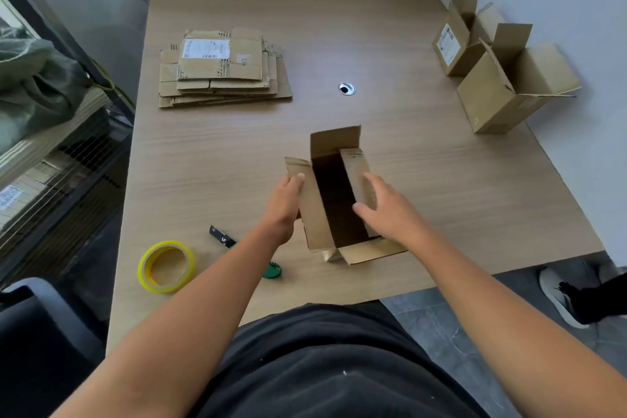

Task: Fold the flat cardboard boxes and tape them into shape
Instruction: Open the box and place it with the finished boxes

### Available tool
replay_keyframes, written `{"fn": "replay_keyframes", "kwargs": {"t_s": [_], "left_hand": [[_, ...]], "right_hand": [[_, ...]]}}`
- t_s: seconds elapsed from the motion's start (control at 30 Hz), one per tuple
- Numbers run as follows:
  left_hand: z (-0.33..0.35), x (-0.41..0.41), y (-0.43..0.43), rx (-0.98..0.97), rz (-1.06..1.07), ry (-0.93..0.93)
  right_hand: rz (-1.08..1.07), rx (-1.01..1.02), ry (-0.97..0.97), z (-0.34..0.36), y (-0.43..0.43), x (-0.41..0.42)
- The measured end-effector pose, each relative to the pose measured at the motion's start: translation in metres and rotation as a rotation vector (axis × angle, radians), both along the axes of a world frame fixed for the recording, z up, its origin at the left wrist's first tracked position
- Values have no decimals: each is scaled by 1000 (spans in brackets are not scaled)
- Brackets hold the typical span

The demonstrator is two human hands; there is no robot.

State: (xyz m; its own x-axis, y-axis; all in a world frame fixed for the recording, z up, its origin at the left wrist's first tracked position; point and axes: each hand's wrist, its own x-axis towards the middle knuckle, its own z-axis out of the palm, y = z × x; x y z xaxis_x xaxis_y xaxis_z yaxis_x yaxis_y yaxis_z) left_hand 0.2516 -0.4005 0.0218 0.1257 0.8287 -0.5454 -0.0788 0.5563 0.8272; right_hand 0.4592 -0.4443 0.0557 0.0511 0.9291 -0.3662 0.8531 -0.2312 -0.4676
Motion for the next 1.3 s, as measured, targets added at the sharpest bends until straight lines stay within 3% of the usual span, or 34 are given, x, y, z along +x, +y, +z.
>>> {"fn": "replay_keyframes", "kwargs": {"t_s": [0.17,0.33,0.5,0.6,0.7,0.87,1.07,1.3], "left_hand": [[-16,-12,-4,-21,-11,77],[-20,-5,-6,-145,40,87],[-14,4,-10,-244,56,109],[-2,15,-14,-220,75,-20],[5,39,-18,-135,57,-36],[25,118,-8,-90,95,49],[43,267,6,-139,-16,134],[39,450,40,-148,-141,171]], "right_hand": [[-190,53,224,3,-4,13],[-298,146,262,-5,-10,46],[-356,-19,331,-33,-18,52],[-383,24,286,-40,-15,53],[-391,55,265,-33,-12,72],[-262,164,159,1,-17,153],[-192,248,42,44,-44,288],[-264,286,-86,49,-50,431]]}}
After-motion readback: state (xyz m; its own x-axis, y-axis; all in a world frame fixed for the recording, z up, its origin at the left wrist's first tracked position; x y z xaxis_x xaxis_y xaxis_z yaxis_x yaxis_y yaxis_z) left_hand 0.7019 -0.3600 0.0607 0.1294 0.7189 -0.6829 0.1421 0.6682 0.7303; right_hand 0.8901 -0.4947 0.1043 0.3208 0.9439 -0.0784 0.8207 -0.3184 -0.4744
